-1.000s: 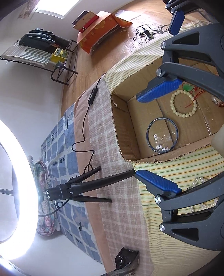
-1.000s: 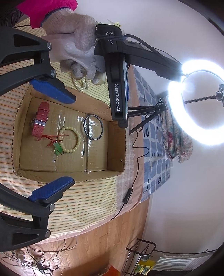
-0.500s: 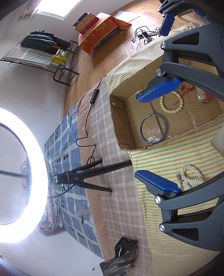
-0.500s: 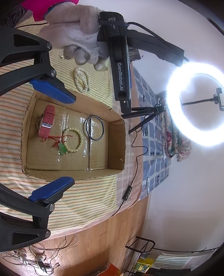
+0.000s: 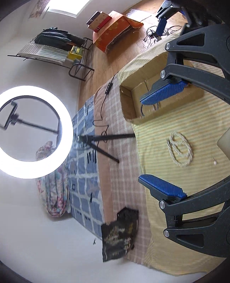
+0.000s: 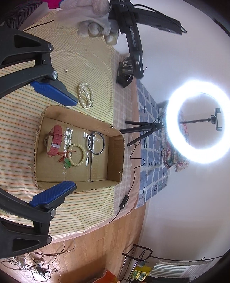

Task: Organize jewelry
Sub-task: 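Withdraw both tools from the box toward the pearl necklaces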

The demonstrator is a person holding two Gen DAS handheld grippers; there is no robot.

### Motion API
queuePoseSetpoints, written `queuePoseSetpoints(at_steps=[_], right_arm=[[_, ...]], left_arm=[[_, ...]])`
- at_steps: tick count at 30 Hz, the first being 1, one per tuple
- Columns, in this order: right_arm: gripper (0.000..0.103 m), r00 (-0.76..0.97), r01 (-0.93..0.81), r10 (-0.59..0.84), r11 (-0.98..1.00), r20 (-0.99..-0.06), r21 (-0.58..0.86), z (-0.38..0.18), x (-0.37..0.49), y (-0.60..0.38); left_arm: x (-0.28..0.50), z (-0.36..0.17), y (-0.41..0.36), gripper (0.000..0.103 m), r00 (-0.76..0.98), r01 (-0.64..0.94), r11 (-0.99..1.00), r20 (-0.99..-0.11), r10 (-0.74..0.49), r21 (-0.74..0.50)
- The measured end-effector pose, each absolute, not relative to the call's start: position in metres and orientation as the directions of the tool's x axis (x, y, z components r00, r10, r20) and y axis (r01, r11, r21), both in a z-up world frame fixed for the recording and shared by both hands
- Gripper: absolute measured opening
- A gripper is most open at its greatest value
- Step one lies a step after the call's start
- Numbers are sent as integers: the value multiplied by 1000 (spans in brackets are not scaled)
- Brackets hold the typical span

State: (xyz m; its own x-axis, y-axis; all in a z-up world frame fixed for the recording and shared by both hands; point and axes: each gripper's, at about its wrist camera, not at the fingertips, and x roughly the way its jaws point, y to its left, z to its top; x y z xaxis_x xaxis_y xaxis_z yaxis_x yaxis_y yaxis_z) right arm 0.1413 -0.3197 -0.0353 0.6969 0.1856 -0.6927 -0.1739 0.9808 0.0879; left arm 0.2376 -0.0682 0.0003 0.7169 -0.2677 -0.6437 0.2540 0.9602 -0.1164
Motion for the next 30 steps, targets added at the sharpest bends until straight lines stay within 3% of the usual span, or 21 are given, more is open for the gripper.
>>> queuePoseSetpoints(at_steps=[15, 22, 30], right_arm=[[88, 672, -258, 246, 962, -698, 90, -37, 104, -274], [88, 621, -292, 320, 942, -715, 168, -53, 86, -257], [76, 538, -349, 350, 921, -767, 176, -84, 72, -227]], left_arm=[[160, -32, 21, 83, 675, 190, 979, -715, -182, -69], [135, -62, 32, 83, 610, 199, 977, -770, -186, -78], [115, -98, 27, 83, 521, 269, 955, -816, -251, -122]])
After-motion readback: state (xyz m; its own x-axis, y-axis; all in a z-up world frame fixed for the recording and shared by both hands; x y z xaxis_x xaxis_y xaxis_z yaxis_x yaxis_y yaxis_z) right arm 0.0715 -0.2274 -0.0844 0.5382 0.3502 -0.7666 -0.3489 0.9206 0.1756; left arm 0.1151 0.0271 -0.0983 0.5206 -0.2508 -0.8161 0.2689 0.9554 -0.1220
